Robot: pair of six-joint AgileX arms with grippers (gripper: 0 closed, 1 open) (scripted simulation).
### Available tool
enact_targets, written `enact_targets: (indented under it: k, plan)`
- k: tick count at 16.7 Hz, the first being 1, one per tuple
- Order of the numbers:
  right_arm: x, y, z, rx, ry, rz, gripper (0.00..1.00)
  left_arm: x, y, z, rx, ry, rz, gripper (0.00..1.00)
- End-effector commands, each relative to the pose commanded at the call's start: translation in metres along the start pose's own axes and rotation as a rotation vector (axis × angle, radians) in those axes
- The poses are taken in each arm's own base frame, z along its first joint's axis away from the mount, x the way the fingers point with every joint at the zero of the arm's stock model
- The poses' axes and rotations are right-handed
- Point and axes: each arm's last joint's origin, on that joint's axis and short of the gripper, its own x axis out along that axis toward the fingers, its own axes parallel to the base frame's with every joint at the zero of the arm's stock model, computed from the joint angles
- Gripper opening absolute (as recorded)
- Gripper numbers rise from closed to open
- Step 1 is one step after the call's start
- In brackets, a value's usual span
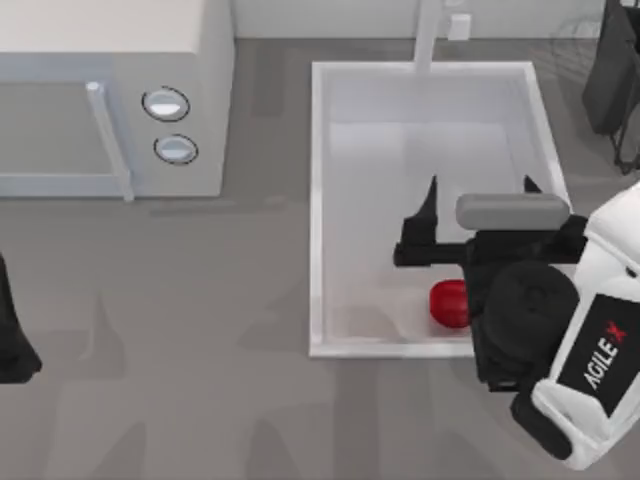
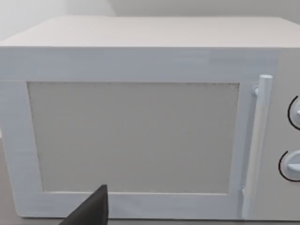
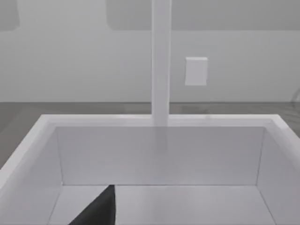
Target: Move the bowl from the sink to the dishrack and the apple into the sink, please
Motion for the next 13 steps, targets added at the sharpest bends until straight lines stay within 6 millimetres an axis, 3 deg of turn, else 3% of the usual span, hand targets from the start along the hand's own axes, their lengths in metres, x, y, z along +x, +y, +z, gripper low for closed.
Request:
enact_targets:
  k: [4, 7, 13]
  plan:
    - [0.000, 0.000, 0.000, 0.001, -0.001, 0.000, 1.00, 0.000, 0.000, 0.000, 0.000, 0.000, 0.000, 1.00]
    - [-0.003, -0.011, 0.007, -0.019, 0.033, 0.017, 1.00, 0.000, 0.000, 0.000, 0.000, 0.000, 0.000, 1.00]
    - [-0.030, -0.074, 0.046, -0.063, 0.175, 0.060, 1.00, 0.000, 0.000, 0.000, 0.000, 0.000, 0.000, 1.00]
